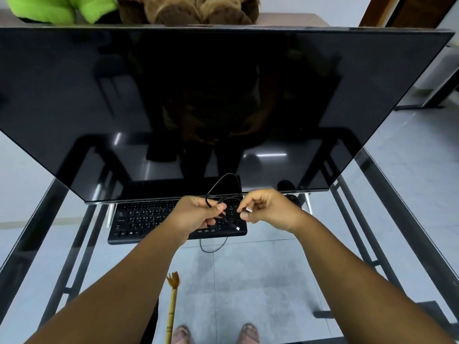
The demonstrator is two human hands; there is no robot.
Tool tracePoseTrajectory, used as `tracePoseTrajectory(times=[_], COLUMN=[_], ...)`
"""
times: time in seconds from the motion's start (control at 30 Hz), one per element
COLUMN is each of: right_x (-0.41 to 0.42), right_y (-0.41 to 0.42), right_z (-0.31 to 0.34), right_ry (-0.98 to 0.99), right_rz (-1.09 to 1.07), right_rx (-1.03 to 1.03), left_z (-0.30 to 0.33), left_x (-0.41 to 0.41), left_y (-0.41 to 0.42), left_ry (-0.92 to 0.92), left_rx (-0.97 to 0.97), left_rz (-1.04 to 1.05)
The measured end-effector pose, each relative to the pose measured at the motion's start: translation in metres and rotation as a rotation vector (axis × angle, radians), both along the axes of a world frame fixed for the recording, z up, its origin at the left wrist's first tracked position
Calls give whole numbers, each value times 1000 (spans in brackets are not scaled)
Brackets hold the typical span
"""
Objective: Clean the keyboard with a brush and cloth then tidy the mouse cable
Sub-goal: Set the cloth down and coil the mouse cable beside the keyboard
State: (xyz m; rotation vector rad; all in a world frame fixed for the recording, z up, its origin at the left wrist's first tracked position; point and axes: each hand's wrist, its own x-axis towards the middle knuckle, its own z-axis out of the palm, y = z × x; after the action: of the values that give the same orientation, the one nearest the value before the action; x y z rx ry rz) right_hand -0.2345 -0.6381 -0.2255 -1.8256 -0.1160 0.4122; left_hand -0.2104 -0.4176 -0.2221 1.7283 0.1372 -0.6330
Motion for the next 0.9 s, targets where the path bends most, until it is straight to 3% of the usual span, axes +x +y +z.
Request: tracePoseTrajectory(times=[0.27,0.53,0.73,0.9], right_x=[-2,-6,-7,-9], right_y=[-20,-41,-32,-35], right_z=[12,20,17,14], right_ry=[29,112,71,109], right_rz=[-84,135,73,-108], right_rx=[200,-249,-470,-446], left_z=[-5,-6,-6,-2], left_x=[3,8,10,16], left_y=[4,10,13,24], left_ry=[84,131,113,91], left_rx=[-76,-230,-251,-309], left_rz=[131,428,530,573])
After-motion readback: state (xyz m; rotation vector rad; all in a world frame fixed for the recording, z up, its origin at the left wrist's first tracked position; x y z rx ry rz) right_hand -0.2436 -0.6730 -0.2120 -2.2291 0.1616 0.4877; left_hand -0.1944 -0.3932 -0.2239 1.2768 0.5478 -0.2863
